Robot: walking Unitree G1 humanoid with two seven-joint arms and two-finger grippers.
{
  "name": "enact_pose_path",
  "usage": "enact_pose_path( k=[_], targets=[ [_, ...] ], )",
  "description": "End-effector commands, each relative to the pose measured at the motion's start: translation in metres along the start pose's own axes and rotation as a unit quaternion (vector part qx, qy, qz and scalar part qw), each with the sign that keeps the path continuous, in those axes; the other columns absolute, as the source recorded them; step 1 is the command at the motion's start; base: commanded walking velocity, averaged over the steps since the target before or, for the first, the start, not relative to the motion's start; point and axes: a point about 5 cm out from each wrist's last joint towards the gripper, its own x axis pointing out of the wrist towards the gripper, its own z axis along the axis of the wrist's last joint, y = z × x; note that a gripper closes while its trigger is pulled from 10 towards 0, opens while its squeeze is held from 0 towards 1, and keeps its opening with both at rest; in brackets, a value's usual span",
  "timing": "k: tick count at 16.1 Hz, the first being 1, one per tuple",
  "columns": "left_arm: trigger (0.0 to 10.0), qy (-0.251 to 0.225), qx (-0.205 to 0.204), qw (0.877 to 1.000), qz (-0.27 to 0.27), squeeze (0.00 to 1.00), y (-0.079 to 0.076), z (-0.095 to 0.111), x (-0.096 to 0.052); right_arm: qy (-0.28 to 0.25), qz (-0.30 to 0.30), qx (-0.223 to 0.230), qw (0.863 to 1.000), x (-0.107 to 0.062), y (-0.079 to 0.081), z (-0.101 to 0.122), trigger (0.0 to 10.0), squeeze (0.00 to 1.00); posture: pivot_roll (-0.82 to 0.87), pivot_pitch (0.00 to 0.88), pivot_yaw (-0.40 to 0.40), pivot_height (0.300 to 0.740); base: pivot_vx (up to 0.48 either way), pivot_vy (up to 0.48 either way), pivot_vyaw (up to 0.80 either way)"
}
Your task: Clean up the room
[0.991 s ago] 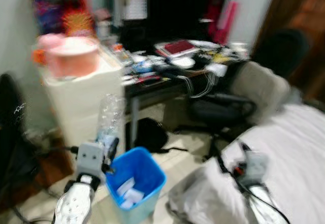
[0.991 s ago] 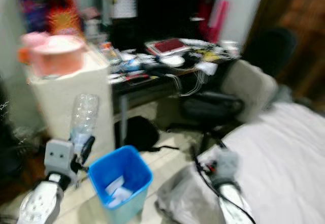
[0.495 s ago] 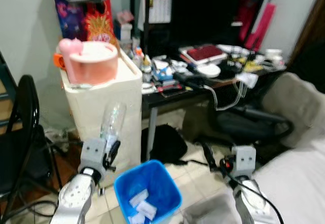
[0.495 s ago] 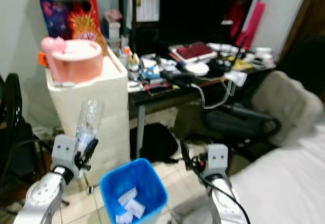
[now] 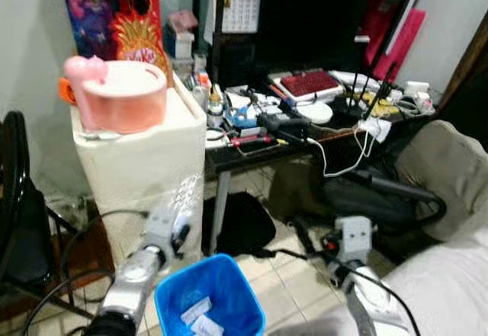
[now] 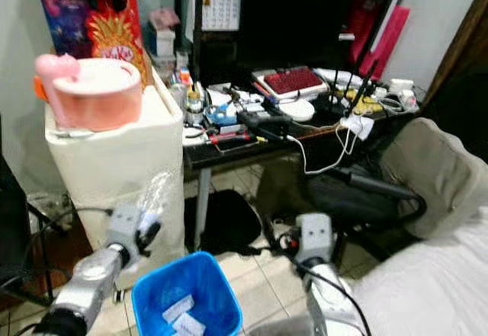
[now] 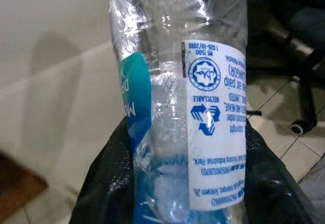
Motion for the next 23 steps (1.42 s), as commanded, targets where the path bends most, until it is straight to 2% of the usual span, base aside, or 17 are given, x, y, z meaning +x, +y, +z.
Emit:
enact_pose_path(
  k=[1, 5, 7, 8, 9, 10, 12, 13, 14, 15, 16, 17, 18, 19, 21, 23],
  targets=[
    [10.0, -0.029, -0.016, 0.999, -0.037, 1.00, -0.016, 0.015, 0.010, 0.012, -0.008, -0.003, 1.000, -0.003, -0.009, -0.002, 10.0, 0.00, 0.11, 0.016, -0.122, 0.740, 0.000, 0.000, 0.00],
    [10.0, -0.020, -0.023, 0.995, -0.099, 1.00, -0.041, 0.017, 0.018, 0.017, -0.006, -0.003, 1.000, -0.006, -0.010, -0.005, 10.0, 0.00, 0.08, 0.012, -0.112, 0.740, 0.000, 0.000, 0.00],
    [10.0, 0.006, -0.022, 0.994, -0.111, 1.00, -0.046, 0.008, 0.018, 0.022, -0.006, 0.000, 1.000, -0.008, -0.010, -0.007, 10.0, 0.00, 0.08, 0.011, -0.110, 0.740, 0.000, 0.000, 0.00],
    [10.0, 0.025, -0.008, 0.994, -0.107, 0.00, -0.045, 0.000, 0.016, 0.023, -0.003, 0.000, 1.000, -0.008, -0.010, -0.008, 10.0, 0.00, 0.07, 0.005, -0.099, 0.740, 0.000, 0.000, 0.00],
    [10.0, 0.029, 0.002, 0.995, -0.100, 0.00, -0.040, -0.014, 0.008, 0.025, -0.007, 0.002, 1.000, -0.010, -0.012, -0.009, 10.0, 0.00, 0.08, 0.004, -0.095, 0.740, 0.000, 0.000, 0.00],
    [10.0, 0.029, 0.004, 0.995, -0.099, 0.00, -0.039, -0.017, 0.007, 0.026, -0.009, 0.002, 1.000, -0.010, -0.012, -0.010, 10.0, 0.00, 0.08, 0.004, -0.095, 0.740, 0.000, 0.000, 0.00],
    [10.0, -0.073, -0.027, 0.993, -0.090, 0.00, -0.030, -0.009, -0.011, 0.019, -0.011, 0.007, 1.000, -0.013, -0.014, -0.008, 10.0, 0.00, 0.10, 0.000, -0.091, 0.740, 0.000, 0.000, 0.00],
    [10.0, -0.142, -0.028, 0.987, -0.066, 0.00, -0.025, 0.009, -0.028, 0.010, -0.023, 0.005, 1.000, -0.015, -0.017, -0.006, 10.0, 0.00, 0.11, 0.000, -0.094, 0.740, 0.000, 0.000, 0.00],
    [10.0, -0.212, -0.039, 0.974, -0.067, 0.00, -0.031, 0.039, -0.049, -0.012, -0.061, -0.006, 0.998, -0.021, -0.026, 0.000, 10.0, 0.00, 0.13, 0.000, -0.104, 0.740, 0.000, 0.000, 0.00],
    [10.0, -0.241, -0.045, 0.967, -0.077, 0.00, -0.036, 0.053, -0.059, -0.020, -0.077, -0.010, 0.997, -0.024, -0.031, 0.003, 10.0, 0.00, 0.13, 0.000, -0.104, 0.740, 0.000, 0.000, 0.00],
    [10.0, -0.274, 0.011, 0.957, -0.097, 0.00, -0.051, 0.071, -0.077, -0.027, -0.089, -0.019, 0.995, -0.033, -0.034, 0.005, 10.0, 0.00, 0.15, 0.000, -0.113, 0.740, 0.000, 0.000, 0.00],
    [10.0, -0.276, 0.052, 0.955, -0.093, 0.00, -0.056, 0.072, -0.081, -0.021, -0.085, -0.021, 0.996, -0.037, -0.033, 0.002, 10.0, 0.00, 0.15, 0.000, -0.114, 0.740, 0.000, 0.000, 0.00],
    [10.0, -0.262, 0.041, 0.961, -0.079, 0.00, -0.051, 0.066, -0.073, -0.007, -0.072, -0.017, 0.997, -0.033, -0.029, -0.004, 10.0, 0.00, 0.15, 0.000, -0.113, 0.740, 0.000, 0.000, 0.00],
    [10.0, -0.247, 0.052, 0.965, -0.065, 0.00, -0.051, 0.066, -0.065, -0.005, -0.056, -0.024, 0.998, -0.021, -0.024, -0.003, 10.0, 0.00, 0.14, 0.000, -0.110, 0.740, 0.000, 0.000, 0.00],
    [10.0, -0.247, 0.046, 0.966, -0.067, 0.00, -0.054, 0.072, -0.063, -0.010, -0.049, -0.026, 0.998, -0.011, -0.021, 0.002, 10.0, 0.00, 0.12, 0.000, -0.100, 0.740, 0.000, 0.000, 0.00],
    [10.0, -0.222, 0.062, 0.970, -0.073, 0.00, -0.059, 0.071, -0.063, -0.017, -0.042, -0.033, 0.998, -0.005, -0.018, 0.008, 10.0, 0.00, 0.11, 0.000, -0.090, 0.740, 0.000, 0.000, -0.28]
  ],
)
